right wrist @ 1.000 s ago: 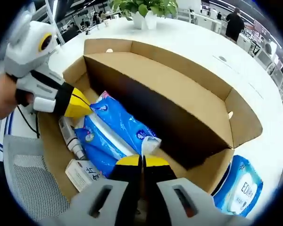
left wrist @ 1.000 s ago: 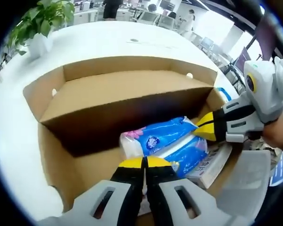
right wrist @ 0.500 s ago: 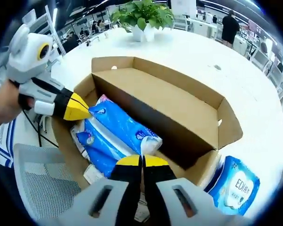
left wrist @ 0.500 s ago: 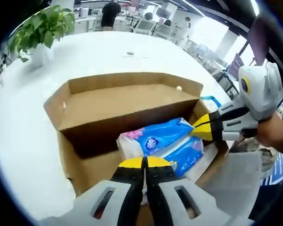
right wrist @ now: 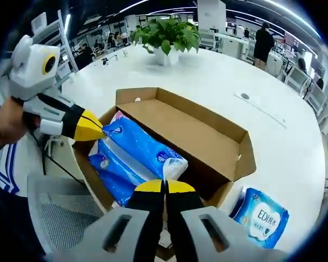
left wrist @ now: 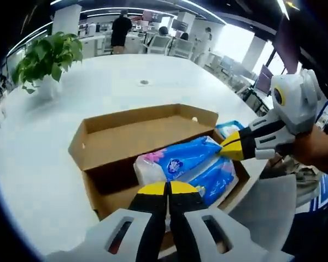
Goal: Operate the shoe box by opening the lid, removing the specified soft item, and placing it in the target area until the item is outside and the box remains undamaged.
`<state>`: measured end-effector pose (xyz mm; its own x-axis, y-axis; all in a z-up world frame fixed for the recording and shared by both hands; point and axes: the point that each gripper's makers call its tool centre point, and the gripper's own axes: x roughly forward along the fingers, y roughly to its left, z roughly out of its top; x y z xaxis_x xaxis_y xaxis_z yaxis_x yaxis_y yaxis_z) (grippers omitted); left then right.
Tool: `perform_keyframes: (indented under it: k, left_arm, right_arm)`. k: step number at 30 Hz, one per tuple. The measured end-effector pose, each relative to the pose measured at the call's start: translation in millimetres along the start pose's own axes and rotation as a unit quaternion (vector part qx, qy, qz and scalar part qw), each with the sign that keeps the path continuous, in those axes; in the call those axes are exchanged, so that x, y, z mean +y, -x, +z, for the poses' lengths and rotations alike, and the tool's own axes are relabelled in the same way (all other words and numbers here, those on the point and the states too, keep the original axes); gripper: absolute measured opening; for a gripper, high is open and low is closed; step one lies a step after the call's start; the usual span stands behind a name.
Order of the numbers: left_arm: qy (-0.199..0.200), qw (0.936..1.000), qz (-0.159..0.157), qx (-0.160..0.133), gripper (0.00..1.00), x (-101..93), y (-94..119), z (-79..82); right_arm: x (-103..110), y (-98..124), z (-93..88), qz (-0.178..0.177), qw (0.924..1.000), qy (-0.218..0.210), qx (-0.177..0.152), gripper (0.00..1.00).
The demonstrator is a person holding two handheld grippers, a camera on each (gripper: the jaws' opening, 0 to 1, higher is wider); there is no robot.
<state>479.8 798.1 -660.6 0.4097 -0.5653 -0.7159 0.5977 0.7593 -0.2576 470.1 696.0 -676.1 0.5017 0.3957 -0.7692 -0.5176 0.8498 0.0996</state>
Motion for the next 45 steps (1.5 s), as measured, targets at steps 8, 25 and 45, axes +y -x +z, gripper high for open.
perform_keyframes:
  k: [8, 25, 45]
  left_arm:
    - [-0.014, 0.9998, -0.013, -0.008, 0.0, -19.3, 0.7, 8.5]
    - [-0.049, 0.998, -0.039, -0.009, 0.0, -67.7, -22.3, 32.0]
    - [-0.087, 0.9927, -0.083, 0.004, 0.0, -139.0, -66.9, 55.8]
  right_arm:
    - [-11.4, 19.6, 0.3, -0.015, 0.9998, -0.002, -0.012, 0.0]
    - [-54.3, 54.2, -18.9, -0.044, 0.9982, -0.03, -0.029, 0.0]
    - [-120.2, 97.1, -58.6, -0.08, 0.9941, -0.067, -0.029, 0.0]
